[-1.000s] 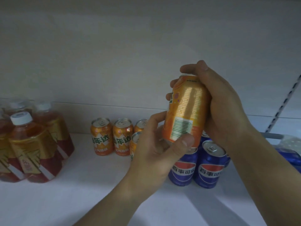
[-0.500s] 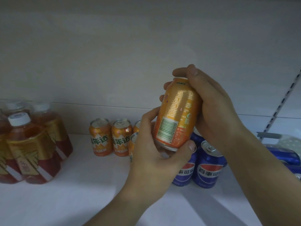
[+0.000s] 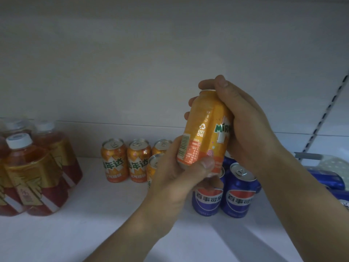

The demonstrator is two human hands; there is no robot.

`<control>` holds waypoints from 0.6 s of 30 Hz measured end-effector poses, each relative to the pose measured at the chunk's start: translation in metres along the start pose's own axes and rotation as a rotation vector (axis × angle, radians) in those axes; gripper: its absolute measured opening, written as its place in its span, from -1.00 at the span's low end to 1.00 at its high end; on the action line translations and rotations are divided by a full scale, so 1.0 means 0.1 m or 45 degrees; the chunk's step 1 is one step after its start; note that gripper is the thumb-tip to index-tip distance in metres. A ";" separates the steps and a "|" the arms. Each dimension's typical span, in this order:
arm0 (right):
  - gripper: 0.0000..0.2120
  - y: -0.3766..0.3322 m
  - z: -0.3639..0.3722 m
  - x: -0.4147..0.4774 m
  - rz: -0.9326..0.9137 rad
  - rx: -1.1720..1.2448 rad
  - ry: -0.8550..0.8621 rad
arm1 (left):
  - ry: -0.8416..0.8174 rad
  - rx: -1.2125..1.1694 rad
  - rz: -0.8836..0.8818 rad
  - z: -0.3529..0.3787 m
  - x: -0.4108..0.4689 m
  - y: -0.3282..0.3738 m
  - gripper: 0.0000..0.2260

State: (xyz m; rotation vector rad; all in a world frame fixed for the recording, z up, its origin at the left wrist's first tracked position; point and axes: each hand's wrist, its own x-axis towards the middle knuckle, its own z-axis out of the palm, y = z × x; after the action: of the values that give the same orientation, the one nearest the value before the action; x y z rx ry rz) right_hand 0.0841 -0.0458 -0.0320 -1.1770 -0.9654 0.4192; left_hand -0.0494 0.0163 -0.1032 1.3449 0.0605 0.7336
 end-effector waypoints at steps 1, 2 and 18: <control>-0.57 -0.01 0.00 -0.01 -0.007 0.015 0.009 | -0.015 0.012 -0.021 0.00 0.00 0.01 -0.48; -0.56 -0.02 0.00 -0.02 -0.020 0.030 0.015 | -0.005 0.084 -0.009 0.02 0.01 0.03 -0.43; -0.59 0.00 0.07 -0.03 0.035 0.079 -0.039 | 0.234 0.154 0.134 0.08 -0.02 0.06 -0.45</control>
State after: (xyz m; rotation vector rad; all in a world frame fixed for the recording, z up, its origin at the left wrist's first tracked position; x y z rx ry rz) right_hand 0.0766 -0.0438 -0.0323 -1.1314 -0.9569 0.4876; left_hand -0.0500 0.0092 -0.0961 1.4001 0.1838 0.9544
